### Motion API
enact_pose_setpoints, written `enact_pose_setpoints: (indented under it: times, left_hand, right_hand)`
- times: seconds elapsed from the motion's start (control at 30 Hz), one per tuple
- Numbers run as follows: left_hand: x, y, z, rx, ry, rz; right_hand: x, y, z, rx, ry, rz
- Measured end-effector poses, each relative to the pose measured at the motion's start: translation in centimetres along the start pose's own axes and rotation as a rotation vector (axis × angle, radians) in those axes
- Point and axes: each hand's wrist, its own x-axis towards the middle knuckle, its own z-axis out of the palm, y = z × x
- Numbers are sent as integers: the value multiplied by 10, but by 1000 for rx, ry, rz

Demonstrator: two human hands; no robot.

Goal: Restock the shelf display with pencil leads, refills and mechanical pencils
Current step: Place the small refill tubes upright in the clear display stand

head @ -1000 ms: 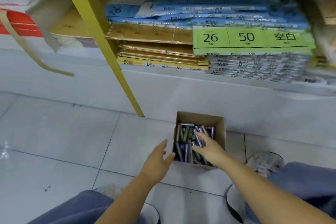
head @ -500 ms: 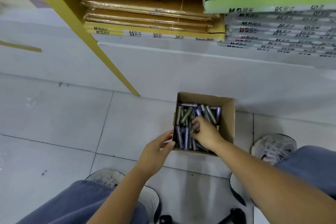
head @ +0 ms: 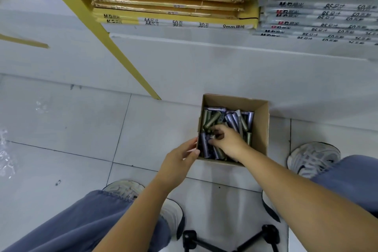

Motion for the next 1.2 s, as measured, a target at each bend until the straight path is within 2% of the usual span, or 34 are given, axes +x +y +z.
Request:
enact_pose_setpoints:
  times: [0.33,0.67,0.83,1.0,1.2]
  left_hand:
    - [1,1,-1,-7,-14,0]
    - [0,2,-1,-64,-16,-4]
    - [-1,0,0,-99,-12,-2]
    - [-1,-2,0,-136,-16,-2]
    - [-1,-1,-1,-129,-17,-25]
  right_hand:
    - [2,-2,3,-100,-159,-52]
    - [7,6,0,89,-79,-41]
    - [5,0,4,-1,-183,-16]
    - [4,-7,1,35,-255,-6]
    - [-2,-8,9,59,-166,-68]
